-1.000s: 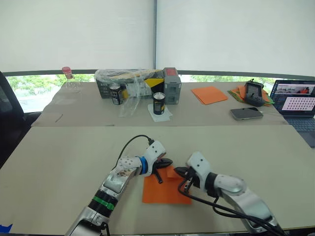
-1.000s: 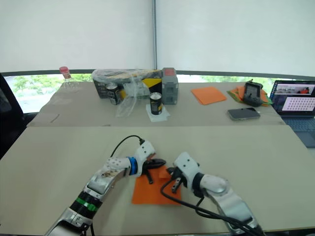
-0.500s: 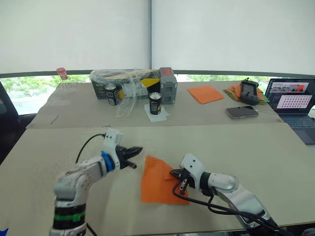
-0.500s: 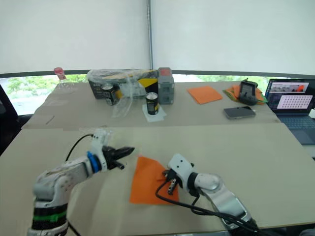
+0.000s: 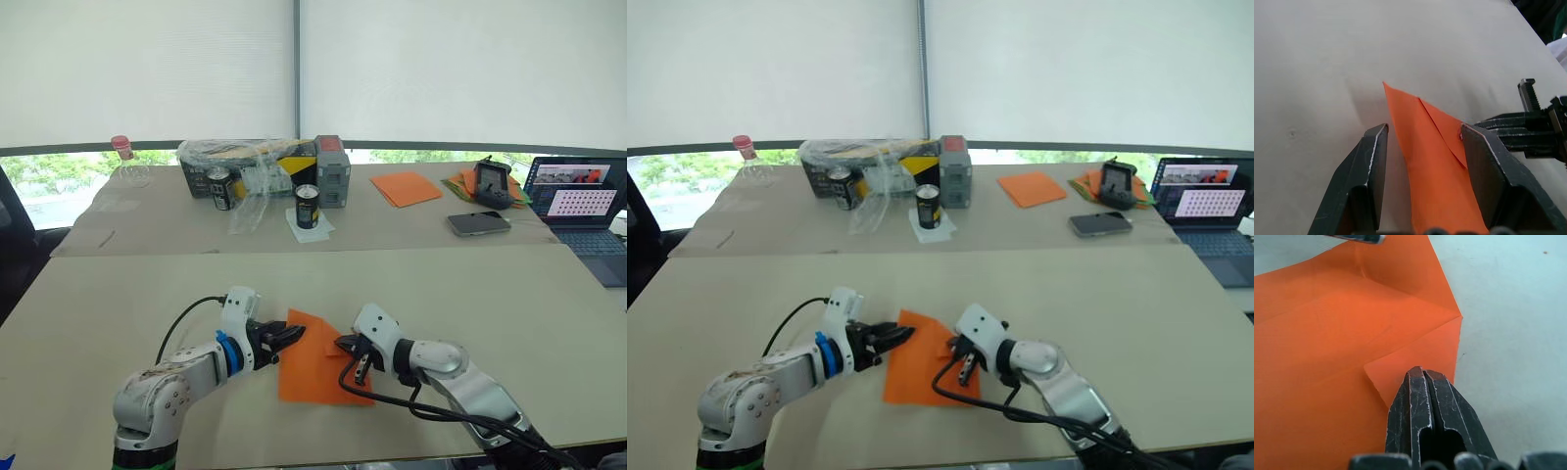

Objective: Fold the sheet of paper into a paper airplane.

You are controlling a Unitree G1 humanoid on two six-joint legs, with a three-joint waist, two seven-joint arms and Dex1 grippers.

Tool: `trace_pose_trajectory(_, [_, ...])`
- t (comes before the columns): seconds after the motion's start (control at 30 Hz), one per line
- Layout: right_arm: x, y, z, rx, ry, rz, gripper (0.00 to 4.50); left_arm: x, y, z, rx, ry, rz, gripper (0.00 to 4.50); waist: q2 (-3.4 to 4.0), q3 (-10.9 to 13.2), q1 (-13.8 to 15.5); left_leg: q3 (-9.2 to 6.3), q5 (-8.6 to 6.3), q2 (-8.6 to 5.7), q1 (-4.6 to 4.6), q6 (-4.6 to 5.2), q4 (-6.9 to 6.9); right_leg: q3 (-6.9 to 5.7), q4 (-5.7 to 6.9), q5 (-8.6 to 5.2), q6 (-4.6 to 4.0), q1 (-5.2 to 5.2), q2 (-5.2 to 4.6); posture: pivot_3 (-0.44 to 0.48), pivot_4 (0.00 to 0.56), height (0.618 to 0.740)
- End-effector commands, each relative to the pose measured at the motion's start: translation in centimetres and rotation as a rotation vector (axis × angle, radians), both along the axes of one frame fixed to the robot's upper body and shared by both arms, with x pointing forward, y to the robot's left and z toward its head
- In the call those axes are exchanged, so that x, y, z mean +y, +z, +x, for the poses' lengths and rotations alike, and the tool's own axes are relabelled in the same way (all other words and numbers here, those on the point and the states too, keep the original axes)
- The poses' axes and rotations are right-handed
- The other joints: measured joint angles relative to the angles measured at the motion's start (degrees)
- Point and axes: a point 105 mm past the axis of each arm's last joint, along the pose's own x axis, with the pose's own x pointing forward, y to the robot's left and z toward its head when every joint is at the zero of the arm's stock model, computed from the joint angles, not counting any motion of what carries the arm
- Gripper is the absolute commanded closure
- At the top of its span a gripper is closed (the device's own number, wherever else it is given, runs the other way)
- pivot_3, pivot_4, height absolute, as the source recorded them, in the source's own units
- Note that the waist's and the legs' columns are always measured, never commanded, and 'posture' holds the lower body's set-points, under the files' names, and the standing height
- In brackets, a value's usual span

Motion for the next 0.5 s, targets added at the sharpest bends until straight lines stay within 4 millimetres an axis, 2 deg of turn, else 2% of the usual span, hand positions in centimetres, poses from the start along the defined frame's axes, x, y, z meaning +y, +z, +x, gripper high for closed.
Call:
trace_pose_trajectory(0.03, [-0.2, -2.6, -1.0, 0.093, -0.003, -0.042, 4.5, -0.2, 1.0, 0.8, -0.043, 0.028, -0.038, 2.51, -0.01, 0.0, 0.0, 0.0, 0.0, 0.0, 0.0, 0.0, 0.0, 0.0, 0.0, 0.0, 0.0, 0.0, 0.0, 0.0, 0.15, 0.74])
trace_pose_trajectory(0.13, [-0.5, -2.4, -0.7, 0.074, -0.02, -0.048, 4.5, -0.4, 1.1, 0.8, -0.041, 0.008, -0.041, 3.34, 0.0, 0.0, 0.0, 0.0, 0.0, -0.01, -0.01, 0.0, 0.0, 0.0, -0.01, 0.0, 0.0, 0.0, 0.0, 0.0, 0.15, 0.74])
trace_pose_trajectory(0.23, [-1.0, -1.1, 0.7, 0.008, -0.091, -0.023, 4.5, -0.5, 1.3, 1.1, -0.054, -0.003, -0.039, 4.45, -0.01, 0.0, 0.0, 0.0, 0.0, -0.01, -0.01, 0.0, 0.0, 0.0, 0.0, 0.0, 0.0, -0.01, 0.0, 0.0, 0.15, 0.74])
trace_pose_trajectory(0.37, [-1.1, 2.4, 1.9, -0.115, -0.12, 0.051, 4.5, -0.7, 2.2, 2.2, -0.133, -0.035, -0.01, 4.45, 0.02, 0.1, 0.4, 0.0, 0.07, -0.06, -0.06, -0.11, 0.0, -0.01, 0.0, 0.0, 0.0, -0.05, -0.03, 0.0, 0.15, 0.74])
trace_pose_trajectory(0.4, [-1.1, 3.7, 2.5, -0.163, -0.129, 0.072, 4.5, -0.8, 2.5, 2.7, -0.186, -0.052, 0.036, 4.45, 0.02, 0.2, 0.6, 0.0, 0.09, -0.09, -0.09, -0.13, 0.0, 0.0, 0.0, 0.0, 0.0, -0.08, -0.05, 0.0, 0.15, 0.74])
trace_pose_trajectory(0.5, [-1.1, 5.9, 3.4, -0.238, -0.153, 0.106, 4.5, -1.1, 3.0, 3.7, -0.285, -0.08, 0.109, 4.45, 0.06, 0.5, 0.6, 0.02, 0.13, -0.18, -0.31, -0.2, 0.0, 0.03, 0.0, 0.02, -0.03, -0.32, -0.09, 0.0, 0.15, 0.74])
